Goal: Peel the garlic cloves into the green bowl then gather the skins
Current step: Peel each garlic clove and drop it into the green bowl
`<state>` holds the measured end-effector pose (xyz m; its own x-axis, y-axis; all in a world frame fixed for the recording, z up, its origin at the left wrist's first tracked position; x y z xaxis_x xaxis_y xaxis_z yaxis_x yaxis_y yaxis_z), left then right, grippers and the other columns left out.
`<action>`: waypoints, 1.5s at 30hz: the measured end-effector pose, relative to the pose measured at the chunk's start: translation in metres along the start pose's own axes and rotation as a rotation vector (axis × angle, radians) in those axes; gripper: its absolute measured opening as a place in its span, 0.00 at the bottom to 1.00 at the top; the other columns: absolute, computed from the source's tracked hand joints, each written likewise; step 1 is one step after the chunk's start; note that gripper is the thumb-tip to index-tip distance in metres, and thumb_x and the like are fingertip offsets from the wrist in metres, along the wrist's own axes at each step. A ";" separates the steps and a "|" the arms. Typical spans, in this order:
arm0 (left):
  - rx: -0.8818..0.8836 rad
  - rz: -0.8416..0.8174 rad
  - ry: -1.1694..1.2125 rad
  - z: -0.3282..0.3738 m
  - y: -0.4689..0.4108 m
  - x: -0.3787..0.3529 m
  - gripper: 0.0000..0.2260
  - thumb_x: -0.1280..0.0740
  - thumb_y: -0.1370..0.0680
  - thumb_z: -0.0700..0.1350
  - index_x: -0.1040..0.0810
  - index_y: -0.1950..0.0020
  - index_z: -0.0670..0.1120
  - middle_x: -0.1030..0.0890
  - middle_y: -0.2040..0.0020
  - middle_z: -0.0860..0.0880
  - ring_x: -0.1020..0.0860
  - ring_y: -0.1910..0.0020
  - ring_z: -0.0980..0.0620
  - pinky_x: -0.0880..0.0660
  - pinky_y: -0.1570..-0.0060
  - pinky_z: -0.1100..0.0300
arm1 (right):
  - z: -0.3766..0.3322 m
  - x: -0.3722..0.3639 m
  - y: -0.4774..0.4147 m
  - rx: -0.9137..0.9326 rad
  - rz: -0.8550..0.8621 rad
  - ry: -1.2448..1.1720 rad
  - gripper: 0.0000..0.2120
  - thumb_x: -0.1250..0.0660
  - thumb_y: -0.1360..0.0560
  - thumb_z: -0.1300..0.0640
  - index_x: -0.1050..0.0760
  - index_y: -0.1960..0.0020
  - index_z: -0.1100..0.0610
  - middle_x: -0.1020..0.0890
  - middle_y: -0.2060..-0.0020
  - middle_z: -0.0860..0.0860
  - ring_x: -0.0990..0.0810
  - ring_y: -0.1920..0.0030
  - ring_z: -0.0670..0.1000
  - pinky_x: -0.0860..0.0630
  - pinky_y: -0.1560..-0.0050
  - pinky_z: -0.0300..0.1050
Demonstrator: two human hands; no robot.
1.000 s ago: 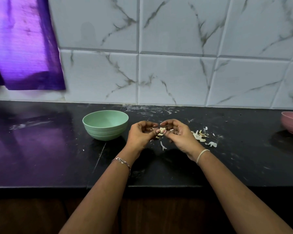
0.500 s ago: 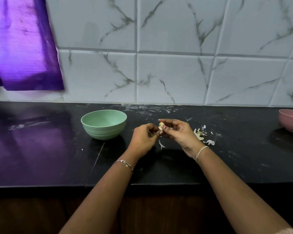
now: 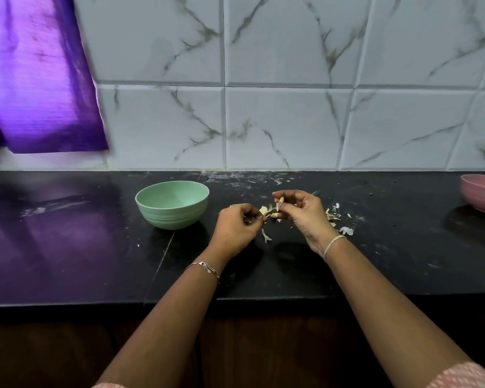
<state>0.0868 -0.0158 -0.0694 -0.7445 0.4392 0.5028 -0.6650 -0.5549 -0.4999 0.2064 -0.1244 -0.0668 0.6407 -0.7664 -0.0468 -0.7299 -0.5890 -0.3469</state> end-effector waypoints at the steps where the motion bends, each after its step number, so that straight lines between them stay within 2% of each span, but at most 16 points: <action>1: 0.001 0.009 0.004 0.001 0.000 0.001 0.03 0.27 0.27 0.43 0.19 0.60 0.48 0.21 0.66 0.57 0.25 0.68 0.65 0.31 0.65 0.76 | -0.001 0.005 -0.002 0.006 0.030 0.004 0.11 0.34 0.25 0.72 0.19 0.49 0.61 0.18 0.59 0.50 0.21 0.62 0.47 0.20 0.57 0.39; 4: -0.013 0.039 0.040 0.005 0.000 0.004 0.06 0.29 0.27 0.41 0.21 0.63 0.49 0.23 0.69 0.57 0.26 0.70 0.67 0.32 0.65 0.75 | -0.006 0.030 -0.007 0.047 0.145 0.016 0.12 0.33 0.25 0.71 0.19 0.46 0.60 0.19 0.60 0.51 0.23 0.65 0.44 0.23 0.62 0.34; 7: -0.028 0.051 0.073 0.012 -0.008 0.000 0.04 0.30 0.27 0.40 0.20 0.62 0.47 0.22 0.68 0.55 0.26 0.69 0.65 0.32 0.65 0.74 | -0.011 0.057 -0.014 0.110 0.219 0.104 0.13 0.32 0.26 0.71 0.21 0.46 0.58 0.20 0.59 0.50 0.21 0.62 0.43 0.21 0.57 0.35; 10: -0.038 -0.010 0.076 0.022 -0.023 -0.018 0.04 0.32 0.24 0.42 0.17 0.55 0.45 0.19 0.64 0.52 0.25 0.67 0.62 0.28 0.61 0.69 | -0.009 0.073 -0.019 0.150 0.292 0.255 0.13 0.30 0.27 0.68 0.21 0.52 0.51 0.18 0.59 0.46 0.20 0.59 0.45 0.21 0.55 0.39; 13: -0.117 -0.163 -0.061 0.036 -0.037 -0.051 0.08 0.34 0.22 0.45 0.17 0.48 0.46 0.19 0.57 0.49 0.23 0.58 0.56 0.31 0.55 0.66 | -0.011 0.084 -0.018 0.222 0.407 0.391 0.12 0.32 0.25 0.65 0.24 0.54 0.47 0.20 0.59 0.42 0.20 0.58 0.45 0.23 0.54 0.39; 16: -0.195 -0.218 -0.205 0.048 -0.047 -0.073 0.05 0.28 0.26 0.45 0.16 0.51 0.46 0.23 0.48 0.48 0.26 0.50 0.54 0.32 0.48 0.64 | -0.018 0.087 -0.016 0.295 0.441 0.497 0.09 0.34 0.23 0.64 0.23 0.48 0.51 0.19 0.57 0.46 0.21 0.57 0.47 0.24 0.54 0.40; 18: -0.203 -0.205 -0.234 0.054 -0.050 -0.077 0.03 0.25 0.30 0.42 0.18 0.59 0.47 0.24 0.52 0.49 0.27 0.53 0.54 0.29 0.49 0.61 | -0.020 0.086 -0.016 0.328 0.438 0.559 0.09 0.33 0.24 0.65 0.22 0.47 0.54 0.18 0.55 0.48 0.21 0.58 0.47 0.24 0.55 0.40; 22: -0.193 -0.150 -0.216 0.057 -0.054 -0.072 0.14 0.31 0.31 0.32 0.28 0.67 0.50 0.23 0.63 0.52 0.25 0.60 0.53 0.24 0.52 0.53 | -0.018 0.083 -0.020 0.370 0.382 0.672 0.09 0.33 0.25 0.64 0.22 0.46 0.55 0.18 0.53 0.50 0.20 0.57 0.49 0.22 0.54 0.44; 25: -0.184 -0.160 -0.191 0.050 -0.057 -0.073 0.14 0.38 0.28 0.29 0.17 0.55 0.44 0.16 0.57 0.49 0.21 0.57 0.53 0.23 0.47 0.57 | -0.017 0.079 -0.019 0.376 0.354 0.695 0.09 0.31 0.25 0.61 0.24 0.47 0.53 0.19 0.54 0.48 0.20 0.57 0.49 0.20 0.53 0.49; 28: -0.136 -0.169 -0.134 0.044 -0.056 -0.071 0.18 0.42 0.25 0.30 0.18 0.42 0.42 0.16 0.46 0.47 0.20 0.45 0.51 0.27 0.40 0.62 | -0.019 0.077 -0.016 0.362 0.355 0.664 0.09 0.29 0.26 0.60 0.29 0.50 0.52 0.20 0.58 0.46 0.19 0.58 0.47 0.21 0.55 0.46; 30: -0.103 -0.168 -0.075 0.042 -0.056 -0.068 0.17 0.42 0.22 0.33 0.21 0.38 0.42 0.18 0.43 0.47 0.21 0.43 0.52 0.30 0.45 0.71 | -0.019 0.074 -0.014 0.364 0.315 0.634 0.10 0.30 0.25 0.63 0.29 0.51 0.52 0.21 0.58 0.45 0.17 0.60 0.46 0.20 0.57 0.43; 33: -0.059 -0.179 0.075 0.038 -0.056 -0.064 0.13 0.33 0.22 0.42 0.21 0.38 0.43 0.18 0.44 0.48 0.21 0.50 0.56 0.32 0.57 0.81 | -0.020 0.064 -0.011 0.395 0.220 0.655 0.10 0.29 0.26 0.65 0.26 0.50 0.53 0.20 0.57 0.45 0.18 0.61 0.42 0.20 0.58 0.39; 35: -0.048 -0.191 0.128 0.037 -0.054 -0.060 0.14 0.29 0.24 0.46 0.20 0.40 0.44 0.17 0.50 0.50 0.21 0.54 0.58 0.29 0.57 0.76 | -0.021 0.054 -0.007 0.420 0.171 0.653 0.11 0.27 0.28 0.66 0.25 0.51 0.55 0.19 0.60 0.46 0.18 0.61 0.41 0.20 0.58 0.35; 38: -0.033 -0.197 0.169 0.033 -0.053 -0.049 0.08 0.26 0.26 0.43 0.17 0.48 0.45 0.18 0.59 0.51 0.22 0.61 0.57 0.24 0.55 0.64 | -0.022 0.039 -0.001 0.459 0.129 0.635 0.09 0.26 0.30 0.68 0.23 0.54 0.59 0.18 0.62 0.48 0.17 0.61 0.45 0.19 0.56 0.37; 41: 0.010 -0.233 0.260 0.022 -0.049 -0.040 0.07 0.25 0.27 0.40 0.17 0.51 0.46 0.18 0.60 0.48 0.22 0.59 0.54 0.21 0.52 0.55 | -0.023 0.029 0.002 0.467 0.106 0.628 0.10 0.26 0.32 0.69 0.22 0.56 0.58 0.18 0.62 0.48 0.16 0.61 0.46 0.19 0.57 0.38; 45: 0.078 -0.218 0.474 0.016 -0.040 -0.028 0.13 0.26 0.29 0.33 0.21 0.47 0.41 0.20 0.59 0.49 0.22 0.59 0.53 0.21 0.58 0.60 | -0.027 0.025 0.007 0.466 0.108 0.642 0.11 0.26 0.32 0.69 0.21 0.54 0.57 0.18 0.63 0.47 0.19 0.63 0.45 0.22 0.59 0.33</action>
<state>0.1349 -0.0176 -0.0523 -0.5466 0.8118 0.2057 -0.8143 -0.4580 -0.3565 0.2113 -0.1547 -0.0450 0.2063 -0.8946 0.3965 -0.5147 -0.4438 -0.7336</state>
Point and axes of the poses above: each hand's wrist, its own y-axis away from the middle knuckle, its own x-axis out of the back of the hand, z = x × y, the point moved 7 cm from there along -y, towards the middle knuckle
